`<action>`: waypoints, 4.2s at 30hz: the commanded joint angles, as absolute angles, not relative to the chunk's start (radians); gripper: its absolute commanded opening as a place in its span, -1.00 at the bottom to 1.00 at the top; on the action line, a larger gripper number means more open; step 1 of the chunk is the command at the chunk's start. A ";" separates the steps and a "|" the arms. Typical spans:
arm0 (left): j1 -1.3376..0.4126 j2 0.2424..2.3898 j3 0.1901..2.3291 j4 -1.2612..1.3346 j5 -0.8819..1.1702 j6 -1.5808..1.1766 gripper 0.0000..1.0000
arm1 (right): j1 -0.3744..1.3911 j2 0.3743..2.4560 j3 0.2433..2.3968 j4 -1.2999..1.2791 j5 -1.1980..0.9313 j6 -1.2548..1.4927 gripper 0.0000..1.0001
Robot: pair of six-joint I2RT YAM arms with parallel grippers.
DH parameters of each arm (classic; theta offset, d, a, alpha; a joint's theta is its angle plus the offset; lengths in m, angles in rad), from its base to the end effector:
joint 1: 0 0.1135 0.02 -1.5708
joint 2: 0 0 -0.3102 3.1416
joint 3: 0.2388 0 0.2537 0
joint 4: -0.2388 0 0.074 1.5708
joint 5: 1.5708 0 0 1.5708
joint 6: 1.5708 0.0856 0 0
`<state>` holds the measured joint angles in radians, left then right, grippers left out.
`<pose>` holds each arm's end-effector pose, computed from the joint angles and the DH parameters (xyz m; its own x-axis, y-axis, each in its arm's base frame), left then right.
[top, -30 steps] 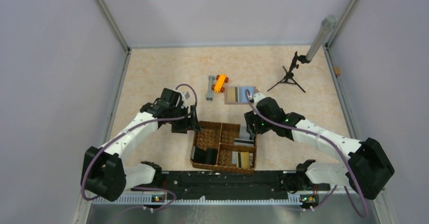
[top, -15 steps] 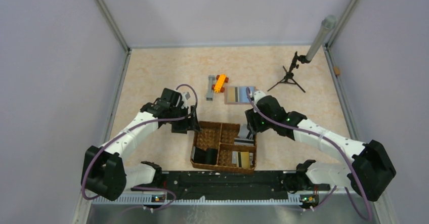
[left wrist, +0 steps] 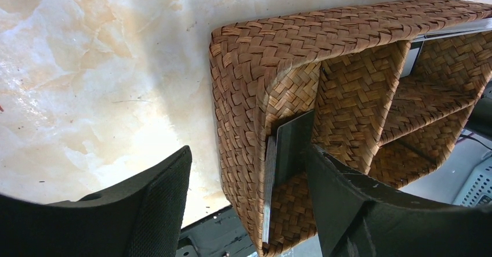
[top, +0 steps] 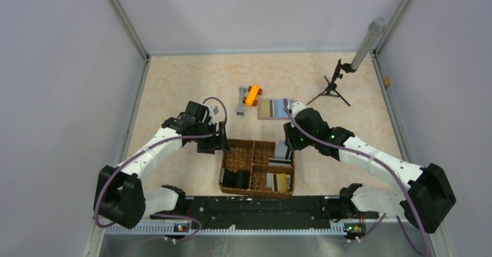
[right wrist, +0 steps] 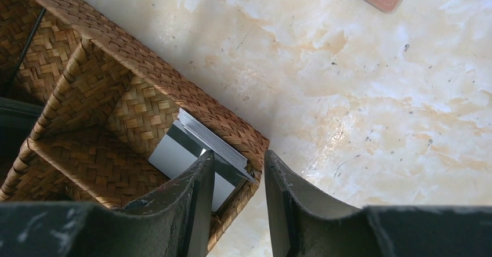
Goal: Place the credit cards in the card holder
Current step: Pick up the credit card from the storage box.
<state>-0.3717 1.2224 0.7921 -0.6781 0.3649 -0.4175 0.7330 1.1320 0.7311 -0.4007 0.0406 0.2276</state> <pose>0.2049 -0.1127 0.2190 -0.9600 -0.0323 -0.2783 0.1076 0.8746 -0.4728 0.1878 0.1644 0.2388 -0.6663 -0.2965 -0.6842 -0.5104 0.8503 0.1285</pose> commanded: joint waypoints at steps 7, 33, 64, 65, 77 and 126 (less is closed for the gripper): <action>-0.367 1.229 0.789 -0.676 0.386 -0.401 0.43 | 0.747 1.101 0.788 -0.400 0.050 0.207 -0.48; -0.368 1.223 0.788 -0.665 0.399 -0.390 0.42 | 0.825 1.210 0.809 -0.440 0.138 0.127 0.34; -0.367 1.255 0.778 -0.652 0.409 -0.374 0.29 | 0.834 1.169 0.849 -0.436 0.215 0.131 -0.39; -0.367 1.255 0.778 -0.652 0.409 -0.374 0.28 | 0.835 1.168 0.851 -0.437 0.211 0.130 -0.45; -0.368 1.250 0.791 -0.661 0.408 -0.371 0.28 | 0.836 1.142 0.900 -0.479 0.174 0.096 -0.90; -0.634 1.103 0.953 -0.357 0.790 -0.207 0.12 | 0.627 1.082 0.963 -0.245 -0.880 0.169 -1.00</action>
